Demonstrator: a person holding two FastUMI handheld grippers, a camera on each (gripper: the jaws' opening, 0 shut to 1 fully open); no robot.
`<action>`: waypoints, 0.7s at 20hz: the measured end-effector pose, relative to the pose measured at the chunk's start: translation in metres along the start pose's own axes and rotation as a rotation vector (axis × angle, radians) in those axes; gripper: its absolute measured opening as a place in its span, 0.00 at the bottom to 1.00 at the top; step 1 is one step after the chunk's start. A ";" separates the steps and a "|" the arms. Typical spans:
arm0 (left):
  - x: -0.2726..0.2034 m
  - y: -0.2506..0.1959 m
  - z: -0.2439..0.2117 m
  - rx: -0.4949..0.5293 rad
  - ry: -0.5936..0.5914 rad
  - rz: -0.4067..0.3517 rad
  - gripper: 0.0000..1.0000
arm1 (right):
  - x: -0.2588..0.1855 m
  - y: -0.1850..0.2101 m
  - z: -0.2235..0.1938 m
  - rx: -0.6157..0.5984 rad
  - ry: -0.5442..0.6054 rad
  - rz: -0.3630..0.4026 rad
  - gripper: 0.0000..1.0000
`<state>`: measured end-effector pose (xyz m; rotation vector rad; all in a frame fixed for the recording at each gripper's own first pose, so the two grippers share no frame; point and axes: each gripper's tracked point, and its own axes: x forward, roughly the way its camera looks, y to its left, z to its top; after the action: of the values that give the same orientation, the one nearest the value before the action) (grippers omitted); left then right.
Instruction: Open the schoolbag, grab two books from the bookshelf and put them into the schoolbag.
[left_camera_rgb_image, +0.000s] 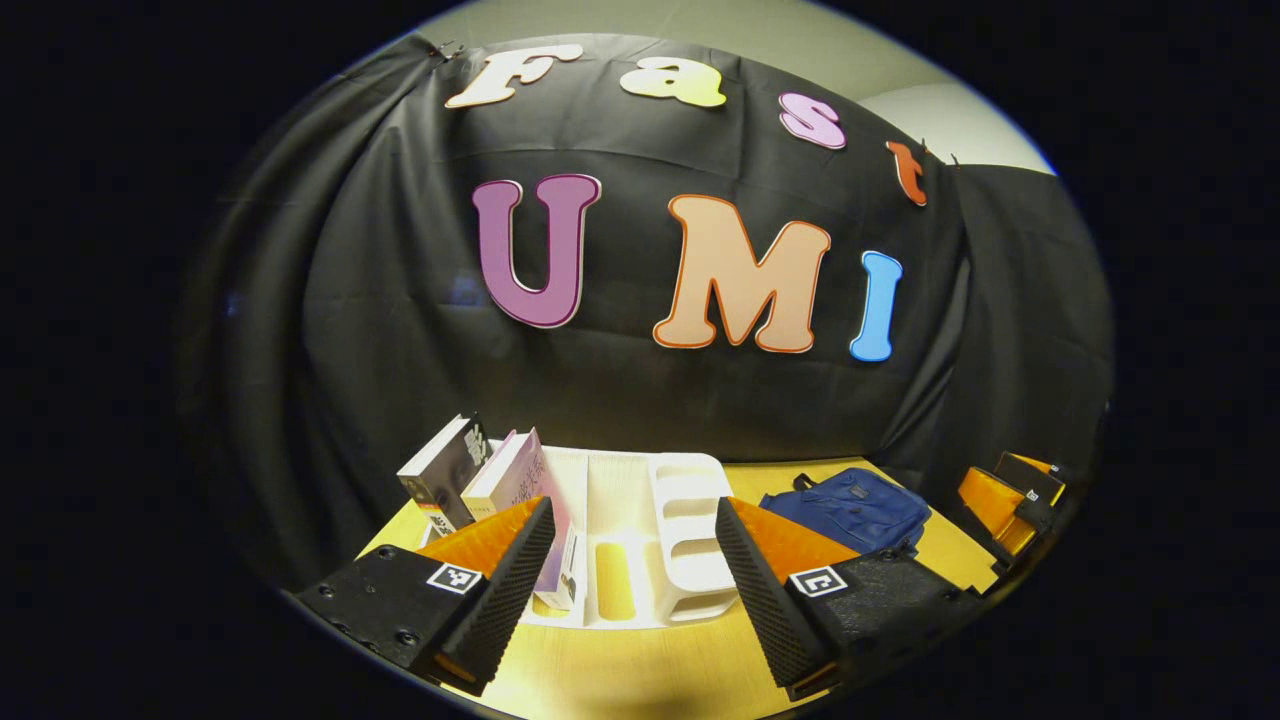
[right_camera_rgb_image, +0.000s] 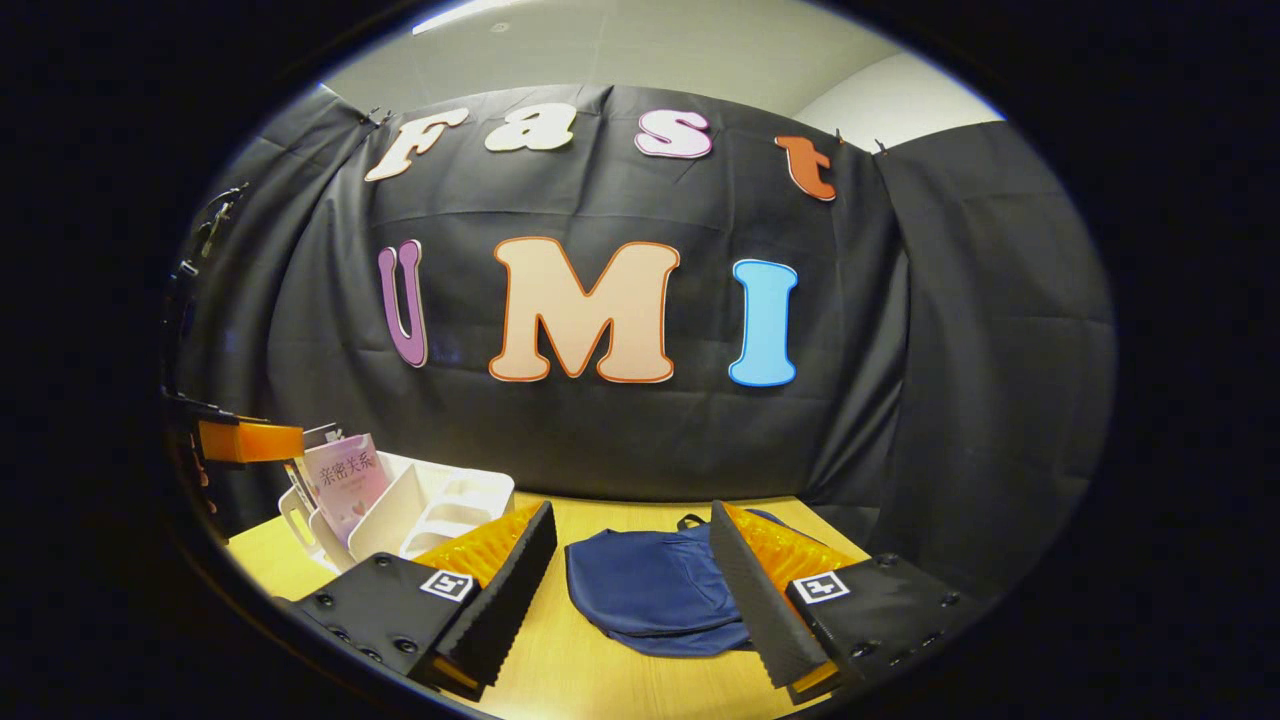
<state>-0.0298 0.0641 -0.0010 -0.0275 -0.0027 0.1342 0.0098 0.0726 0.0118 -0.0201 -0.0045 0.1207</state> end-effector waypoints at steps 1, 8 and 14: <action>0.000 -0.002 -0.002 -0.005 0.009 0.013 0.95 | 0.001 -0.005 -0.001 -0.006 0.007 0.004 0.95; -0.001 -0.016 0.003 -0.008 0.005 0.070 0.95 | 0.013 -0.041 -0.029 -0.112 0.061 0.012 0.99; -0.004 -0.014 0.008 0.012 -0.002 0.126 0.93 | 0.024 -0.060 -0.078 -0.287 0.111 0.015 0.96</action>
<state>-0.0322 0.0499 0.0072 -0.0155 -0.0023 0.2606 0.0415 0.0142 -0.0647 -0.3135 0.0894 0.1329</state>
